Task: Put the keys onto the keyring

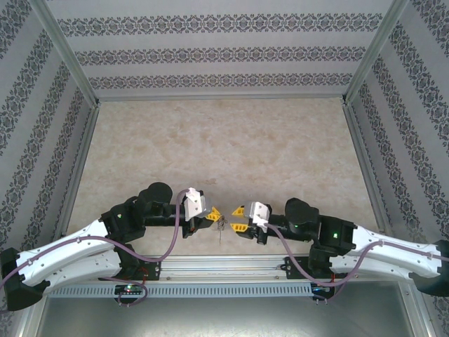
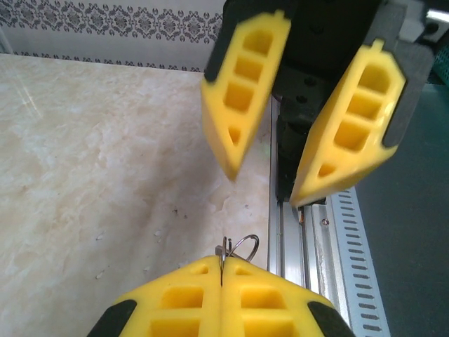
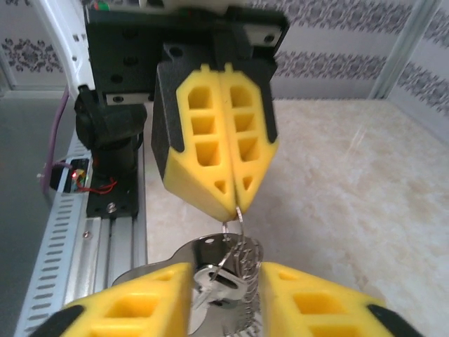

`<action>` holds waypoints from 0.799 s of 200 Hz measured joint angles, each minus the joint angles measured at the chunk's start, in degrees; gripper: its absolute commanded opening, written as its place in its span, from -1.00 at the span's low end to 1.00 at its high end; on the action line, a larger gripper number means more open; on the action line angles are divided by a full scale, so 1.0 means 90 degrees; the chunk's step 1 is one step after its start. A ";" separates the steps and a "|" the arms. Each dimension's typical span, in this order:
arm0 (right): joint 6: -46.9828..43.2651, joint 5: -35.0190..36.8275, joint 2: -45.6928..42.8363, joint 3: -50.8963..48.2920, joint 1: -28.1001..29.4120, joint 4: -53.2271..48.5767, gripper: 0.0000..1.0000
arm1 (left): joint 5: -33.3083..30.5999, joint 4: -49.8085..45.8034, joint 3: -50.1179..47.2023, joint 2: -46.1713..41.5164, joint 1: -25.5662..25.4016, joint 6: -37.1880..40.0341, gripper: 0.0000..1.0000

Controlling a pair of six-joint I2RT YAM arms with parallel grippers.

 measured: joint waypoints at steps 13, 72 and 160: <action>0.0061 0.0036 -0.0219 -0.0053 0.0000 0.0063 -0.19 | 0.0010 0.0015 -0.0002 -0.0019 0.0000 0.0015 -1.00; 0.0226 -0.0075 -0.0126 -0.0090 -0.0005 0.0362 -0.11 | 0.0306 0.0833 -0.0087 -0.0248 0.0000 -0.0005 -1.00; 0.0294 -0.0415 0.0347 -0.0087 -0.0012 0.0763 -0.22 | 0.0510 0.1379 -0.0304 -0.0192 0.0000 -0.0134 -1.00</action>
